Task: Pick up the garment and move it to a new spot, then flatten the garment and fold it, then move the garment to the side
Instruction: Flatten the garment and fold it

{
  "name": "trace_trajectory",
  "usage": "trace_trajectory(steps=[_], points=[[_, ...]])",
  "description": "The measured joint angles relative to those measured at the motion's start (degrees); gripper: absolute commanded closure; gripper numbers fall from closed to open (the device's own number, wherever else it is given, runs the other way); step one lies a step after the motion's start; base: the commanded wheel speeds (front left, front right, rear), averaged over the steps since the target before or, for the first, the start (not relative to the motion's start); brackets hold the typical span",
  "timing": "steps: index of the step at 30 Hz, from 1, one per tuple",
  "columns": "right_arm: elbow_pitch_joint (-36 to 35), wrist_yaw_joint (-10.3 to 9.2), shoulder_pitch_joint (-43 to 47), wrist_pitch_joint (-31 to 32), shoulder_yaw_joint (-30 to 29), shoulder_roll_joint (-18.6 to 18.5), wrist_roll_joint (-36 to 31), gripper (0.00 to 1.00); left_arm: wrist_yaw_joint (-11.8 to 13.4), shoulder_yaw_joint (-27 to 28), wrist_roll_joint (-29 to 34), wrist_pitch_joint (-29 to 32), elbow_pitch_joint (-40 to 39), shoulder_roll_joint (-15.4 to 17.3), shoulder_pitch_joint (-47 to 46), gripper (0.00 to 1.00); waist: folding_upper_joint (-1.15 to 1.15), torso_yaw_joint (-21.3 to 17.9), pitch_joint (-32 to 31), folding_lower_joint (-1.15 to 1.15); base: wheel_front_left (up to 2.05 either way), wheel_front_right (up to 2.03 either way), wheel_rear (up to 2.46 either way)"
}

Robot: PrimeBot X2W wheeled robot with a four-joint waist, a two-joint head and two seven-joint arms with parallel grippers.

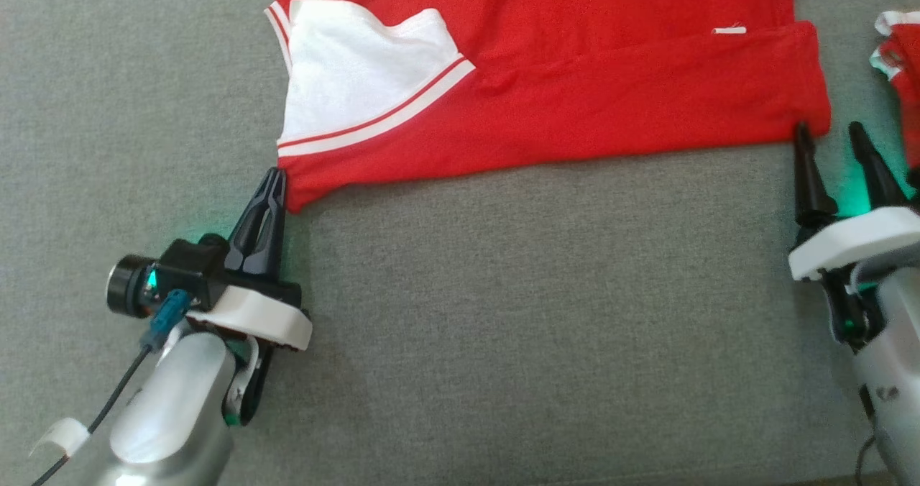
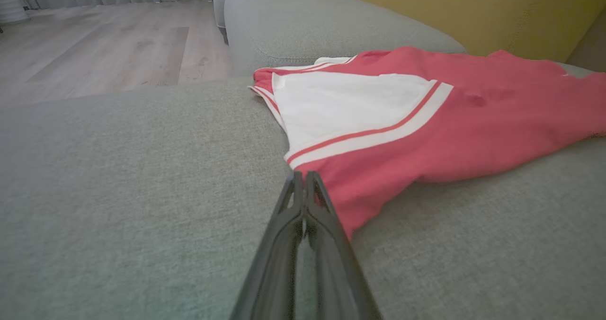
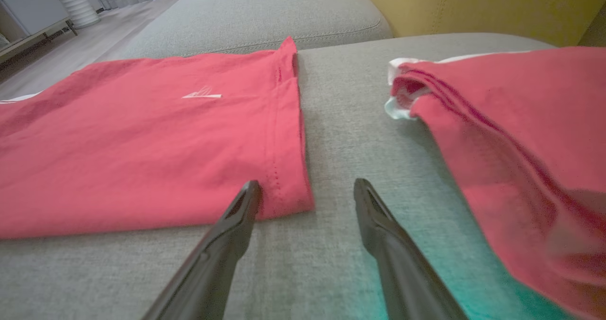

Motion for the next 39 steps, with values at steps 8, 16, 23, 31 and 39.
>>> trace_trajectory(steps=[8, 16, 23, 31, 39], points=[[3.5, 0.0, -3.4, 0.8, 5.5, -0.5, 6.1, 1.0, 0.0, 0.0, 1.8, -0.5, -1.4, 1.3, -0.1, 1.0, 0.0, 1.1, 0.2, 0.0, 0.0, 0.0, 0.0], [2.2, 0.0, -2.2, 0.5, 8.8, -4.3, 9.6, 1.0, 0.0, -0.4, 2.3, -0.5, -3.1, 1.7, 1.0, 1.0, 0.0, 1.2, -2.1, 0.0, 0.0, 0.0, 0.0], [-2.9, 0.0, 4.7, 0.4, 11.8, -8.0, 12.0, 1.0, 1.6, -0.9, 2.3, -0.7, -7.1, 2.7, 9.4, 1.0, 0.0, 0.7, -4.5, 0.0, 0.0, 0.0, 0.0], [-8.5, 0.0, 13.1, 0.5, 14.6, -13.2, 16.5, 1.0, 2.6, -2.1, 2.1, -0.6, -10.5, 3.4, 15.9, 1.0, 0.0, 1.1, -6.4, -0.01, 0.0, 0.0, 0.0], [-12.6, 0.0, 18.6, 0.5, 14.8, -16.1, 17.8, 0.0, 3.6, -3.4, 0.9, 1.2, -14.1, 4.2, 21.1, 1.0, 0.0, 0.8, -7.2, -0.01, 0.0, 0.0, 0.0]])
